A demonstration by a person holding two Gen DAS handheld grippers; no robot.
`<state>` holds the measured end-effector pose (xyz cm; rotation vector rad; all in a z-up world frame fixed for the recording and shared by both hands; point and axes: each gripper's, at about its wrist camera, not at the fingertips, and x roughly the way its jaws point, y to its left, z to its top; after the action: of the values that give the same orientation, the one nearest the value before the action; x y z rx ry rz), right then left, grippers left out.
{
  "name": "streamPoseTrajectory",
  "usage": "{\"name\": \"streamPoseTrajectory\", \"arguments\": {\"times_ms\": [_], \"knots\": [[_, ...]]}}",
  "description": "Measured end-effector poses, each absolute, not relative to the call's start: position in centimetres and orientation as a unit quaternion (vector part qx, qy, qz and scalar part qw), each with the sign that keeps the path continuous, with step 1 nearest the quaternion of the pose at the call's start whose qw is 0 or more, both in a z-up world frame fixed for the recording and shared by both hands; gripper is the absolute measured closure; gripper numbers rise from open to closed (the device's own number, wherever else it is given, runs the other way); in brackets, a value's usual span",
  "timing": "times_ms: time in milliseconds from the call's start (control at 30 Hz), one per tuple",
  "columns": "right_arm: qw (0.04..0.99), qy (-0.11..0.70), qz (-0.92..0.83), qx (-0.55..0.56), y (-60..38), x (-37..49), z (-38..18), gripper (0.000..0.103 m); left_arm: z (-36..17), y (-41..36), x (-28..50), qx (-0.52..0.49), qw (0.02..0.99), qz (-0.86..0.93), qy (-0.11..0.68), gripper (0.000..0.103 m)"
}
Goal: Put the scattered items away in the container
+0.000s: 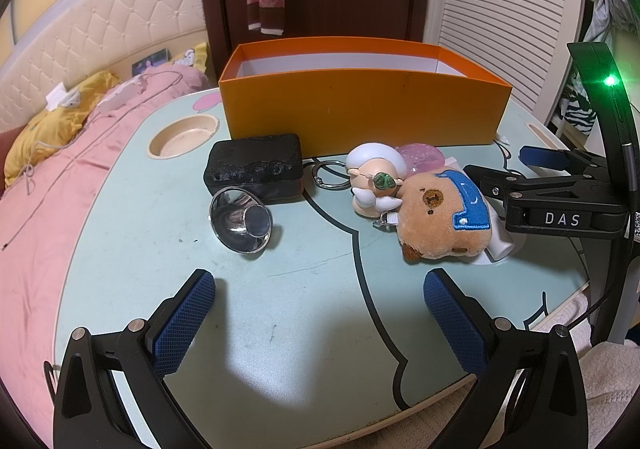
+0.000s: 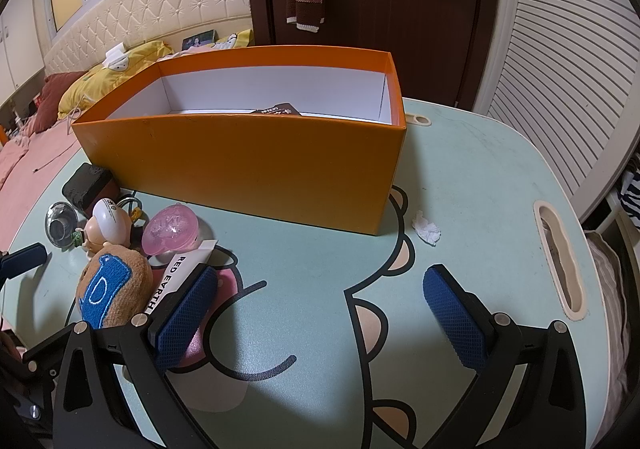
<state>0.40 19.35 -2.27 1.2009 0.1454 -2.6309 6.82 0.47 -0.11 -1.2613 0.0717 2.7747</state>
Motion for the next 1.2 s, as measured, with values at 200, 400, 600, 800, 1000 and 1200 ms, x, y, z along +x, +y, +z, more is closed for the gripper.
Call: {"name": "streamPoseTrajectory", "arguments": {"times_ms": [200,400,600,800,1000,1200], "knots": [[0.123,0.05,-0.902,0.411,19.5,0.4,-2.3,0.0,-0.2,0.3,6.8,-0.413,0.047,0.909,0.024,0.0],[0.123,0.049,-0.902,0.412,19.5,0.4,-2.3,0.0,-0.2,0.2,6.8,-0.413,0.046,0.909,0.024,0.0],[0.122,0.052,-0.896,0.423,19.4,0.1,-2.1,0.0,-0.2,0.3,6.8,-0.415,0.047,0.908,0.025,0.0],[0.122,0.067,-0.894,0.426,19.6,1.3,-1.3,0.0,0.9,-0.8,7.3,-0.397,0.072,0.915,-0.006,0.0],[0.137,0.059,-0.947,0.284,20.4,5.1,2.9,0.0,4.6,-4.7,8.6,-0.307,0.034,0.951,-0.019,0.011],[0.238,0.114,-0.914,0.308,17.1,6.4,2.4,0.002,3.3,-6.9,7.2,-0.339,0.033,0.938,-0.054,0.037]]}}
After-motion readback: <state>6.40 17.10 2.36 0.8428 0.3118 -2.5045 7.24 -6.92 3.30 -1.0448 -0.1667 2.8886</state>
